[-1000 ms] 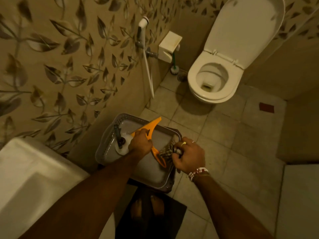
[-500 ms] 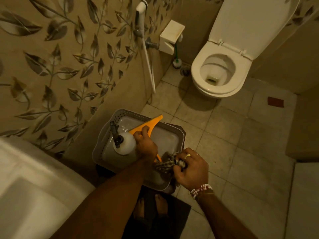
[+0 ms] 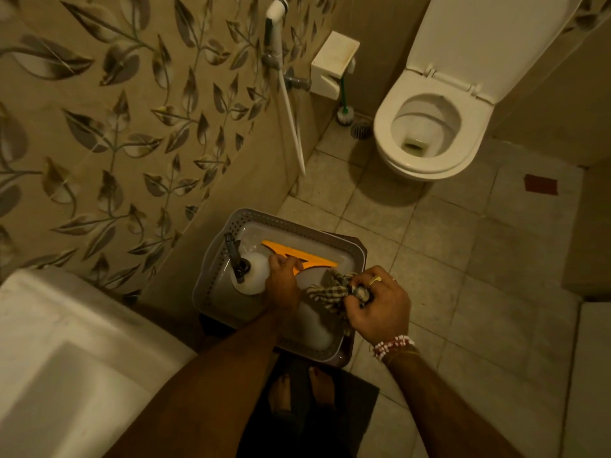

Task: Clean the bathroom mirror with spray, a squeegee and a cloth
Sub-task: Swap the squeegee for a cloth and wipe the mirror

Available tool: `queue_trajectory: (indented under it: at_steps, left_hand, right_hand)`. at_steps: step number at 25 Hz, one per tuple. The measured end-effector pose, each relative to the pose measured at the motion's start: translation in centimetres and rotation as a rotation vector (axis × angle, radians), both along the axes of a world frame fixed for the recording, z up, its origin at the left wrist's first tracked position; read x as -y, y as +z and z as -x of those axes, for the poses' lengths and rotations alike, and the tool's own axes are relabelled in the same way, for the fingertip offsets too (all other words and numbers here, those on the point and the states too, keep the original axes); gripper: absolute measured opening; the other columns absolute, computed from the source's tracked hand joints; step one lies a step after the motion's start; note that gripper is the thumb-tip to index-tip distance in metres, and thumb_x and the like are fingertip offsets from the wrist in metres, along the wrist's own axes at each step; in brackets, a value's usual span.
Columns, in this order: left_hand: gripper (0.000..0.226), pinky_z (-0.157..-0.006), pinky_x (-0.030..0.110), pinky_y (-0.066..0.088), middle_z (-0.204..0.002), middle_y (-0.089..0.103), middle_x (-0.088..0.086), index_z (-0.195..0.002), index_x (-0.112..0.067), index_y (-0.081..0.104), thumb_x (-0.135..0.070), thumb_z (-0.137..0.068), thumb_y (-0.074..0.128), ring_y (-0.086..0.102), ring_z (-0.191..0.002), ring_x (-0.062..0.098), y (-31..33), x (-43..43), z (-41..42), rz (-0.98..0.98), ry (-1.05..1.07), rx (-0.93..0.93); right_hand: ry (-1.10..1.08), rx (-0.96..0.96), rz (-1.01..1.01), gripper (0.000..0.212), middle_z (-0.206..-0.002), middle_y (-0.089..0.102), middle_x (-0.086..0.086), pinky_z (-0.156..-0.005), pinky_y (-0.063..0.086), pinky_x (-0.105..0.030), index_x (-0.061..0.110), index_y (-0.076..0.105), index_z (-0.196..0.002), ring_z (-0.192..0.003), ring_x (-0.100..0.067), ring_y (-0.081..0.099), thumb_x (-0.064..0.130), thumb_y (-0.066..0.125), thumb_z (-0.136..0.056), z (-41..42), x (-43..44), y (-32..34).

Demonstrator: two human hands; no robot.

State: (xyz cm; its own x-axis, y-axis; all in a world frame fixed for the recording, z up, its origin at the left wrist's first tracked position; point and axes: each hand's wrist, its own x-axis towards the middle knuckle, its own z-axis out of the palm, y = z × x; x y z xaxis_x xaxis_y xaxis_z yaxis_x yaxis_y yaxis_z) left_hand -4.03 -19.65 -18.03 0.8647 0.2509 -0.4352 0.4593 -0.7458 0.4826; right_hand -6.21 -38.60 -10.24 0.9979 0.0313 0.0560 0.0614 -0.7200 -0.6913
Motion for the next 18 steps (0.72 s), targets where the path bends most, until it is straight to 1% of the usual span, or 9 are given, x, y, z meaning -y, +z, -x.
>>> queue_trajectory:
  at_steps: [3, 6, 7, 9, 11, 13, 15, 18]
  left_hand:
    - [0.03, -0.093, 0.037, 0.045, -0.14, 0.043, 0.012, -0.113, -0.013, 0.065, 0.006, -0.091, 0.059, 0.059, -0.113, 0.035, -0.8, 0.2, -0.3, 0.017, 0.001, 0.034]
    - [0.031, -0.088, 0.032, 0.043, -0.143, 0.042, 0.01, -0.117, -0.014, 0.064, 0.004, -0.093, 0.063, 0.059, -0.115, 0.033, -0.7, 0.0, -0.4, 0.031, -0.022, 0.034]
    - [0.032, -0.086, 0.031, 0.042, -0.144, 0.041, 0.01, -0.119, -0.016, 0.063, 0.001, -0.093, 0.065, 0.059, -0.116, 0.033, -0.3, -0.2, -0.4, 0.022, -0.018, 0.032]
    - [0.034, -0.088, 0.037, 0.046, -0.148, 0.038, 0.008, -0.124, -0.019, 0.062, -0.007, -0.093, 0.07, 0.057, -0.121, 0.031, 1.0, -0.5, -0.5, -0.012, -0.023, 0.044]
    - [0.035, -0.088, 0.042, 0.05, -0.151, 0.037, 0.005, -0.129, -0.022, 0.06, -0.015, -0.096, 0.068, 0.054, -0.125, 0.029, 3.1, -0.7, -0.4, -0.034, -0.079, 0.093]
    - [0.035, -0.088, 0.043, 0.053, -0.151, 0.037, 0.003, -0.132, -0.024, 0.058, -0.019, -0.098, 0.065, 0.056, -0.124, 0.027, 5.0, -0.7, -0.7, -0.037, -0.126, 0.155]
    - [0.034, -0.087, 0.044, 0.055, -0.148, 0.04, 0.001, -0.131, -0.023, 0.059, -0.015, -0.098, 0.062, 0.06, -0.118, 0.027, 7.7, -0.9, -1.6, -0.029, -0.136, 0.249]
    - [0.038, -0.084, 0.042, 0.056, -0.145, 0.044, -0.001, -0.13, -0.024, 0.06, -0.009, -0.095, 0.061, 0.065, -0.109, 0.025, 14.0, -1.8, -3.5, -0.007, -0.155, 0.429]
  right_hand:
    - [-0.003, -0.015, -0.001, 0.025, -0.081, 0.061, 0.002, -0.057, 0.052, -0.03, 0.016, 0.07, -0.082, -0.069, -0.014, 0.056, 0.035, 0.06, -0.071, 0.5, -0.7, -0.8]
    - [-0.002, -0.009, 0.004, 0.018, -0.08, 0.06, 0.003, -0.056, 0.048, -0.026, 0.016, 0.069, -0.08, -0.067, -0.01, 0.052, 0.029, 0.064, -0.07, 1.2, -1.5, -0.8]
    - [-0.003, -0.01, 0.002, 0.017, -0.08, 0.06, 0.003, -0.056, 0.047, -0.024, 0.015, 0.07, -0.079, -0.067, -0.009, 0.052, 0.028, 0.064, -0.069, 1.1, -1.7, -0.5]
    - [-0.005, -0.008, -0.003, 0.018, -0.08, 0.061, 0.003, -0.057, 0.045, -0.022, 0.015, 0.07, -0.08, -0.067, -0.008, 0.051, 0.029, 0.064, -0.069, 0.8, -2.0, 0.3]
    - [-0.006, 0.014, -0.004, 0.023, -0.08, 0.061, 0.003, -0.056, 0.045, -0.023, 0.016, 0.07, -0.08, -0.066, -0.01, 0.053, 0.033, 0.06, -0.07, 0.3, -2.3, 1.7]
    - [-0.016, 0.04, -0.009, 0.026, -0.079, 0.061, 0.004, -0.055, 0.044, -0.023, 0.017, 0.07, -0.079, -0.065, -0.011, 0.053, 0.036, 0.057, -0.069, -0.6, -2.6, 3.2]
    - [-0.016, 0.083, -0.018, 0.024, -0.078, 0.059, 0.004, -0.055, 0.042, -0.022, 0.017, 0.068, -0.077, -0.064, -0.012, 0.053, 0.036, 0.056, -0.068, -1.7, -2.9, 5.4]
    - [-0.002, 0.173, -0.053, 0.018, -0.079, 0.062, 0.002, -0.058, 0.047, -0.028, 0.018, 0.068, -0.076, -0.069, -0.021, 0.06, 0.03, 0.061, -0.065, -3.7, -3.2, 10.0]
